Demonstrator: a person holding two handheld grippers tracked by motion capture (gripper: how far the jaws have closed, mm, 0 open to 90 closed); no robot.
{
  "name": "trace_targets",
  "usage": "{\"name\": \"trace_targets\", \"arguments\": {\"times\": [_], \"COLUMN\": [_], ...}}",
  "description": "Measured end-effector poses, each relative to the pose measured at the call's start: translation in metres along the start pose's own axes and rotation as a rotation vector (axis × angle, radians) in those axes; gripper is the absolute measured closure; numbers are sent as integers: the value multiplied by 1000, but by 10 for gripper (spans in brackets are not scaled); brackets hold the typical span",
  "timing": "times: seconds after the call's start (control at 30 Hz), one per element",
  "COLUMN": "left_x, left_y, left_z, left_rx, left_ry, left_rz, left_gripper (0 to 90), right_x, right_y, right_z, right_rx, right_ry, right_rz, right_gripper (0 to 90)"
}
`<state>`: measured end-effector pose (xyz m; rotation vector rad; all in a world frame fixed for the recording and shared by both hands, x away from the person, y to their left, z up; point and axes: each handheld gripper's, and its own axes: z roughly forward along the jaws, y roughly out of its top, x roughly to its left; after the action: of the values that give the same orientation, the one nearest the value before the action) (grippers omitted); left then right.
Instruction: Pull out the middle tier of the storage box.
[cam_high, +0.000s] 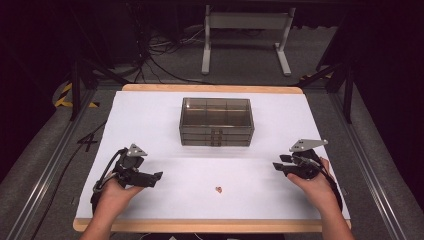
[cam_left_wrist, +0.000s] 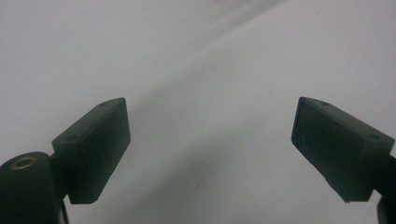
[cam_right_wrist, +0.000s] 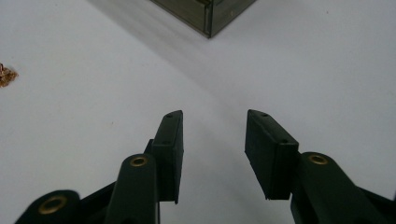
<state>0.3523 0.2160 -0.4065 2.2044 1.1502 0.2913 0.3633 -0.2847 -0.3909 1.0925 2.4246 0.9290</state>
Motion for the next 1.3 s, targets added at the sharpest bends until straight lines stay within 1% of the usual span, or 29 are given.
{"name": "trace_targets", "arguments": {"times": [0.03,0.07,0.1,0.23,0.33,0.47,0.6,0.77,0.8,0.87,0.9,0.97,1.03,1.07,1.1,1.17,1.27,1.3], "left_x": [0,2,3,7,8,7,7,6,6,6,6,6,6,5,5,5,6,6], "left_y": [0,-1,-3,-5,-4,-4,-4,-3,-3,-3,-3,-3,-3,-3,-3,-3,-3,-3], "left_z": [0,-1,-2,-5,-4,-4,-5,-4,-4,-4,-4,-4,-4,-3,-3,-3,-4,-4], "left_rx": [0,-2,-2,-11,-9,-9,-7,-5,-5,-5,-6,-5,-5,-4,-4,-5,-4,-5], "left_ry": [0,-1,-2,-12,-14,-17,-25,-26,-26,-25,-26,-26,-29,-28,-28,-29,-31,-31], "left_rz": [0,-7,-11,-26,-22,-20,-16,-11,-11,-9,-10,-11,-9,-10,-10,-7,-7,-8], "left_gripper": [120,120,119,117,115,114,114,113,112,112,112,112,112,111,111,111,111,110], "right_x": [0,-1,-1,-2,0,1,0,4,4,6,9,10,14,18,18,24,27,31], "right_y": [0,4,7,9,7,6,6,9,9,13,16,18,22,27,27,34,38,42], "right_z": [0,0,-1,-1,1,1,-3,-4,-4,-5,-4,-4,-2,1,1,4,7,10], "right_rx": [0,-3,-7,12,14,22,4,2,2,1,2,0,6,10,10,12,12,15], "right_ry": [0,16,21,30,37,33,44,56,56,61,66,68,79,84,84,96,105,115], "right_rz": [0,-2,-3,-5,-17,-20,-22,-54,-54,-61,-76,-84,-98,-116,-116,-139,-152,-166], "right_gripper": [588,588,581,570,559,557,545,543,543,539,533,531,528,528,528,527,525,524]}}
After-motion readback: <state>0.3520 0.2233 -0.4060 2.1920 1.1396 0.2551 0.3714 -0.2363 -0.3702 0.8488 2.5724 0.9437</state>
